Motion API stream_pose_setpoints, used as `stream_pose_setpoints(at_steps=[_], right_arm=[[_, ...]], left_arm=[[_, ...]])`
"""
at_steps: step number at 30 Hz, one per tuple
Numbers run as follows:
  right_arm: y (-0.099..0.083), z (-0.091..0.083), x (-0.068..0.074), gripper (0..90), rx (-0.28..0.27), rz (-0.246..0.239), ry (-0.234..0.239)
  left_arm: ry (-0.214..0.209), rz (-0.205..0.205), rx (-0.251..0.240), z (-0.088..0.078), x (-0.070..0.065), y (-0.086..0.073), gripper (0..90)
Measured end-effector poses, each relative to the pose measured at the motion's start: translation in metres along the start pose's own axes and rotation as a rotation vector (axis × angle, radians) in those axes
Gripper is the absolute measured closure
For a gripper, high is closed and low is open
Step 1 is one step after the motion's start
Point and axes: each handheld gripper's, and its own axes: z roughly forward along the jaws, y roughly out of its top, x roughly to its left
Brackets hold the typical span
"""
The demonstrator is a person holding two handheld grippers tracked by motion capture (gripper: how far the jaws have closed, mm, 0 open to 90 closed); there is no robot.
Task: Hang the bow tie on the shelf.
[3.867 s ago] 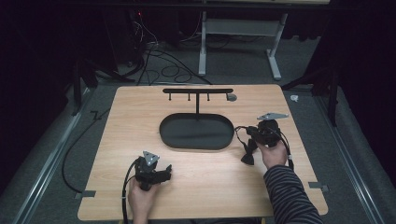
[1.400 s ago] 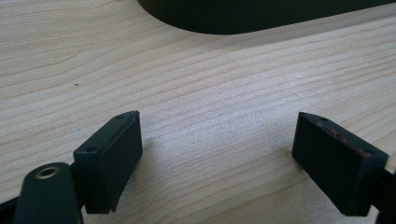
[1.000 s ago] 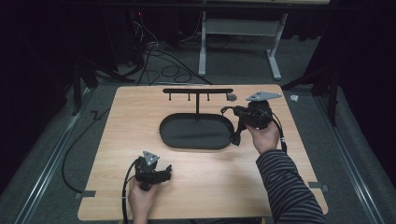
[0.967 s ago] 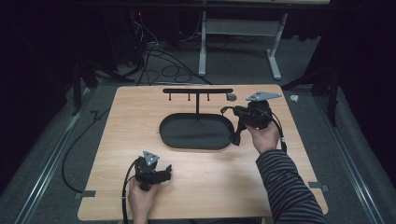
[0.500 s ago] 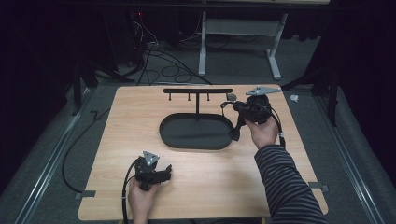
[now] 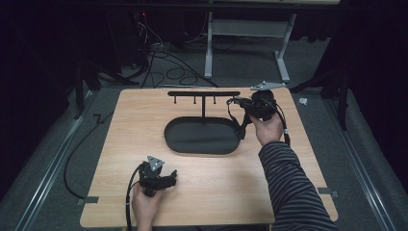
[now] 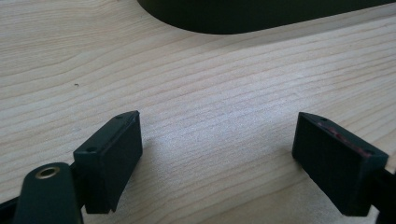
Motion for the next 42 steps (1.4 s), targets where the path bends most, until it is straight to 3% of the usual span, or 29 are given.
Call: stream_pose_setpoints(at_steps=[11, 42], right_arm=[[0.002, 0.014, -0.006, 81.0, 0.009, 0.032, -0.042], [0.000, 0.019, -0.009, 74.9, 0.019, 0.060, -0.029]], left_arm=[[0.000, 0.000, 0.000, 0.000, 0.000, 0.000, 16.2], [0.000, 0.001, 0.000, 0.000, 0.000, 0.000, 16.2]])
